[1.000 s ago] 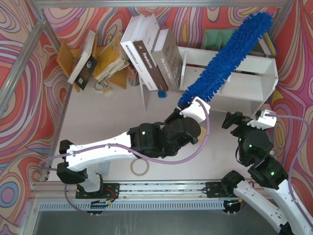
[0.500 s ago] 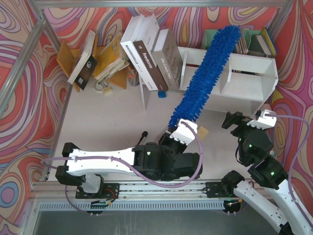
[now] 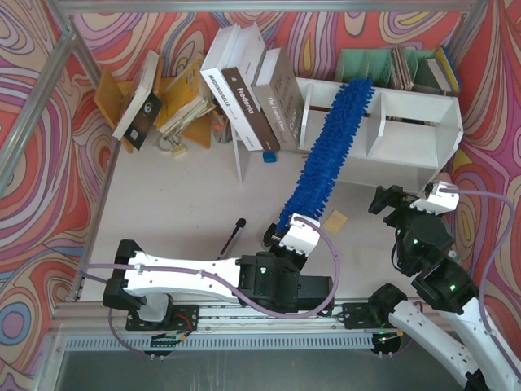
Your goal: Dust the bookshelf with a duster
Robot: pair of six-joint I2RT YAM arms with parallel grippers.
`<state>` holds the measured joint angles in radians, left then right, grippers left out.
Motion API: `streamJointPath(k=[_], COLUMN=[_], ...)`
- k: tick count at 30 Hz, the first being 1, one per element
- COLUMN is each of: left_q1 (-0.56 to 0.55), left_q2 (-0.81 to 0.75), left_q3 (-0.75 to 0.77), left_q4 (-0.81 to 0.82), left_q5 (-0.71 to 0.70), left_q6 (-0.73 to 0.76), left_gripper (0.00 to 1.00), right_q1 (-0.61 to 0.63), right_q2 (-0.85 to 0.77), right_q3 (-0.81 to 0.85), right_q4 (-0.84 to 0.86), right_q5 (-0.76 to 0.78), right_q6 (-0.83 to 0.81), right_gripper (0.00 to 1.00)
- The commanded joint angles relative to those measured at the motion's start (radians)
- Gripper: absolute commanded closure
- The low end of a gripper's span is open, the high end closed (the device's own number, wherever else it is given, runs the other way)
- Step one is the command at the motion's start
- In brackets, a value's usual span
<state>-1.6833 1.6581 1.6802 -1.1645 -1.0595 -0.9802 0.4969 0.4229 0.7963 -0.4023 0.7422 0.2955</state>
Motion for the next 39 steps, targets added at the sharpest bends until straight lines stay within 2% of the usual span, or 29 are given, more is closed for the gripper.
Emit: streamJointPath(k=[1,14,20,24,30,39], left_q1=[-0.003,0.001,0.02,0.044,0.064,0.085], left_q2=[0.006,0.066,0.072,0.076,0.062,0.108], left_q3=[-0.008,0.015,-0.022,-0.073,-0.063,0.023], left_q4=[-0.022,-0.113,-0.13,-0.054,-0.044,0.053], left_q5=[-0.007,0.021,0.059,0.117,0.114,0.179], left_q6=[-0.11,-0.256,-0.317,-0.275,-0.248,-0.038], left_gripper=[1.0,1.0,1.0,1.0,1.0,1.0], right_q1=[-0.002,-0.003,-0.003,-0.003,-0.002,-0.002], right_q2=[-0.002,-0.004,-0.004,-0.005,-0.001,0.001], right_q3=[-0.003,-0.002,-0.003,-0.004,-0.003,-0.002], right_q4=[0.011,0.011,0.012,0.014,0.014,0.015], right_q5=[0.023,0.018,0.017,0.016,0.016,0.017], right_q6=[0.005,0.005,0.005,0.006,0.006,0.006], right_gripper=[0.18,0.18,0.18,0.18,0.18,0.18])
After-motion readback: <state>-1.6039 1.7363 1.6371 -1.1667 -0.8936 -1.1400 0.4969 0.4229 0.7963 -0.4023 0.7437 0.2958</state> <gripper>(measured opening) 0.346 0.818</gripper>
